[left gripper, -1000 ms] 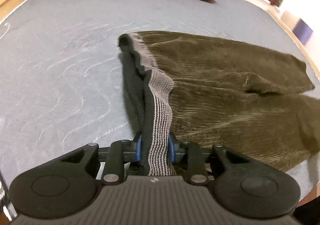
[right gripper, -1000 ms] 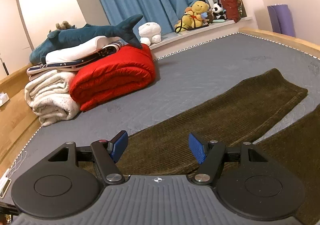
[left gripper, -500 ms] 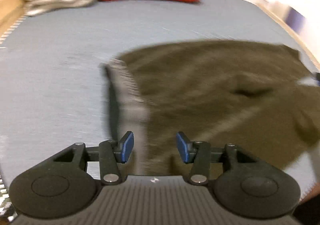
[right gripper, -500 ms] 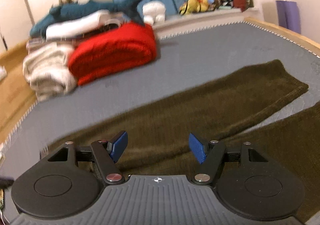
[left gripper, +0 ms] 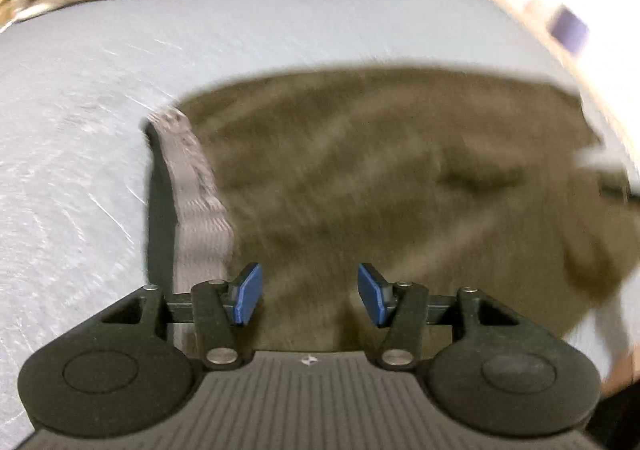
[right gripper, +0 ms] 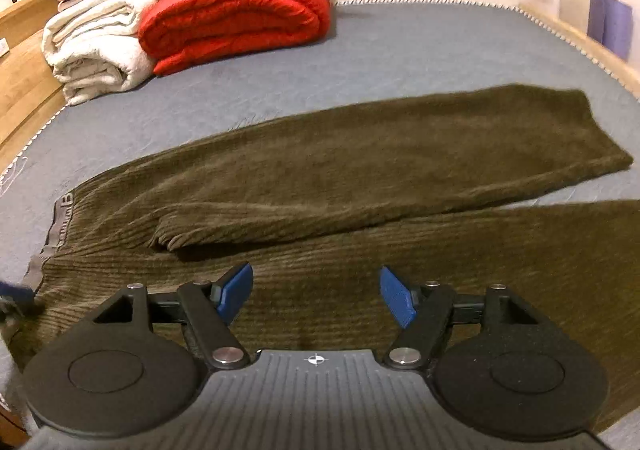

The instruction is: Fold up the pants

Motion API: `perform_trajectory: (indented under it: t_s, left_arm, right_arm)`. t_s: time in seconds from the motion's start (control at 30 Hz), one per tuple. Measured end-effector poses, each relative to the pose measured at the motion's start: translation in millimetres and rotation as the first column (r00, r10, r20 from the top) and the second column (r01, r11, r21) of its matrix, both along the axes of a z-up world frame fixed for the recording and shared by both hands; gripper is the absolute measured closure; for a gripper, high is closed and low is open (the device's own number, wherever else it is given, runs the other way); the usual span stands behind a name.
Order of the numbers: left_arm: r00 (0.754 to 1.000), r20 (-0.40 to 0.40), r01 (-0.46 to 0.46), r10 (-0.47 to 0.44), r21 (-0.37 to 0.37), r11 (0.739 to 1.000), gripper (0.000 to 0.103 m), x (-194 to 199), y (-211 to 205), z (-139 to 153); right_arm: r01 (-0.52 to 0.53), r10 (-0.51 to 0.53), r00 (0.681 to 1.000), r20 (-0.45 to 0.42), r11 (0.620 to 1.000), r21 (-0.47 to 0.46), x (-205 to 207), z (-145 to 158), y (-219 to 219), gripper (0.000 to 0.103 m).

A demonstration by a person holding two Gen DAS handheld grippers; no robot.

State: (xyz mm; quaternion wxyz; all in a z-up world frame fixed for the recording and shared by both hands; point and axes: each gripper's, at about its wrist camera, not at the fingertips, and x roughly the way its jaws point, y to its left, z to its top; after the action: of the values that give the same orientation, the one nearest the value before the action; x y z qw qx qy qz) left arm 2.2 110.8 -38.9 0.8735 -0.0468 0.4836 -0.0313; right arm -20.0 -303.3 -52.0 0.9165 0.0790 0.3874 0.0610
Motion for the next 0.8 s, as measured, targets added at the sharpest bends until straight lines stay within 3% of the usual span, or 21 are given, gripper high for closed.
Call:
perform_trajectory:
  t_s: [0.03, 0.07, 0.1, 0.17, 0.2, 0.33, 0.47, 0.6, 0.8]
  left_arm:
    - [0.999, 0.020, -0.036, 0.036, -0.008, 0.999, 0.045, 5.0, 7.0, 4.3]
    - [0.997, 0.039, -0.071, 0.071, -0.015, 0.997, 0.053, 9.4, 13.0, 7.0]
    - [0.995, 0.049, -0.091, 0.092, -0.019, 0.996, 0.075, 18.8, 14.6, 5.9]
    - [0.988, 0.070, -0.138, 0.140, -0.035, 0.990, 0.097, 28.0, 22.9, 12.8]
    - [0.984, 0.081, -0.156, 0.159, -0.042, 0.987, 0.101, 30.3, 24.2, 13.9]
    - [0.969, 0.121, -0.206, 0.216, -0.088, 0.975, 0.103, 46.5, 26.1, 16.6]
    - [0.972, 0.127, -0.185, 0.195, -0.091, 0.979, 0.103, 58.9, 18.0, 27.0]
    - [0.979, 0.164, -0.128, 0.121, 0.034, 0.991, 0.102, 99.1, 12.0, 26.9]
    - [0.991, 0.134, -0.006, -0.011, 0.123, 0.992, 0.098, 170.1, 12.4, 2.6]
  right_arm:
    - [0.007, -0.007, 1.000, 0.007, 1.000, -0.005, -0.1, 1.3, -1.0, 0.030]
    - [0.013, -0.013, 1.000, 0.014, 1.000, -0.005, -0.2, 2.5, -1.9, 0.030]
    - [0.017, -0.017, 1.000, 0.018, 1.000, -0.002, 0.1, 3.3, -2.5, 0.030]
    - [0.026, -0.026, 0.999, 0.025, 1.000, 0.006, -0.8, 4.9, -5.8, 0.030]
    - [0.027, -0.027, 0.999, 0.030, 1.000, 0.009, -1.4, 5.7, -6.5, 0.030]
    - [0.030, -0.030, 0.999, 0.039, 0.999, 0.016, 3.8, 8.7, -5.7, 0.030]
    - [0.037, -0.040, 0.998, 0.050, 0.997, 0.064, 7.9, 16.1, -7.6, 0.030]
    - [0.059, -0.065, 0.996, 0.055, 0.992, 0.111, 13.3, 24.0, -10.1, 0.029]
    - [0.054, -0.061, 0.997, 0.056, 0.991, 0.125, 17.7, 28.0, -5.9, 0.029]
